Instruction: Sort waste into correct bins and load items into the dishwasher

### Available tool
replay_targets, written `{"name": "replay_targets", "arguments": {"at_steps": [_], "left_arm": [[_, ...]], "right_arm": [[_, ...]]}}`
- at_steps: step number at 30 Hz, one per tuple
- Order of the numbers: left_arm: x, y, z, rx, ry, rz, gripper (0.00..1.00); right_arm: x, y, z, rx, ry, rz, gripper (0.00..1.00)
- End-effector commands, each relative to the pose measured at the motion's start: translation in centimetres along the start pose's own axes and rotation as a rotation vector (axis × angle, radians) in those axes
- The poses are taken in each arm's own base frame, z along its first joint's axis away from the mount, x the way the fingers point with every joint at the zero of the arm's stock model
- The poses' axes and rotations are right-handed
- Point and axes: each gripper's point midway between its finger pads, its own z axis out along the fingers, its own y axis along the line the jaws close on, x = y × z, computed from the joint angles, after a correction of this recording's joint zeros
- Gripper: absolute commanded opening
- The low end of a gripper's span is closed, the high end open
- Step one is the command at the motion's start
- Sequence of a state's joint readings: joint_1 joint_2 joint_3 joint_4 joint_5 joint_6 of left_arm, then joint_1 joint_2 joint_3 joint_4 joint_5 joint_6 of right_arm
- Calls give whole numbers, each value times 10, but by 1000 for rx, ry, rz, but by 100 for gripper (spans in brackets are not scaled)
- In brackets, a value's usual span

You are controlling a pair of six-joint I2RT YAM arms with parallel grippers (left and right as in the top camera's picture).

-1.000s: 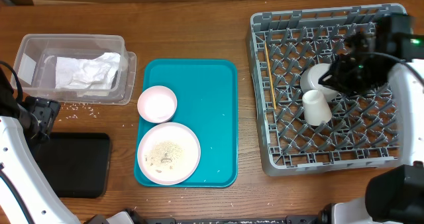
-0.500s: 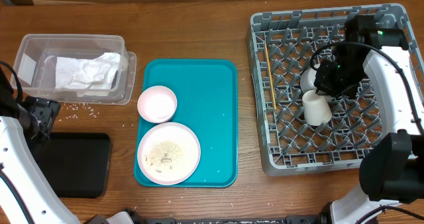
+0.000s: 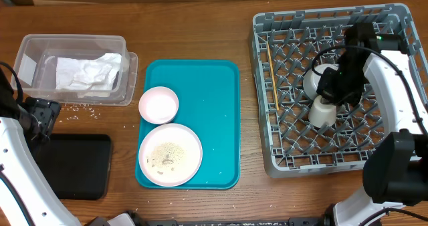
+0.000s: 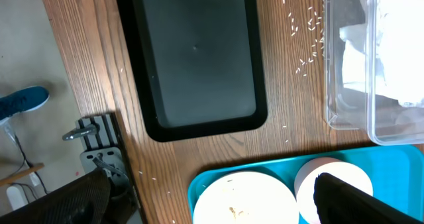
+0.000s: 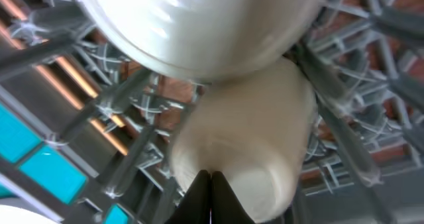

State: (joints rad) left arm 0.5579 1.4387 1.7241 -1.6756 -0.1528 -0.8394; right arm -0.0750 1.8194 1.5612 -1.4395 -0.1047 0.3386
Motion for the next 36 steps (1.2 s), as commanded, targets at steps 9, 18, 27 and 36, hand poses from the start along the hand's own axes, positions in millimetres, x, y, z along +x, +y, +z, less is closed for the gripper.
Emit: {"name": "replay_targets", "arguments": {"at_steps": [9, 18, 27, 36], "left_arm": [[-2, -1, -3, 7, -10, -14, 100], [-2, -1, -3, 7, -10, -14, 100], [-2, -1, -3, 7, -11, -14, 100], [-2, -1, -3, 6, -10, -14, 100]], "right_arm": [[3, -14, -77, 34, -218, 45, 4], [-22, 32, -57, -174, -231, -106, 4], [-15, 5, -5, -14, -82, -57, 4], [6, -53, -22, 278, -83, 132, 4]]}}
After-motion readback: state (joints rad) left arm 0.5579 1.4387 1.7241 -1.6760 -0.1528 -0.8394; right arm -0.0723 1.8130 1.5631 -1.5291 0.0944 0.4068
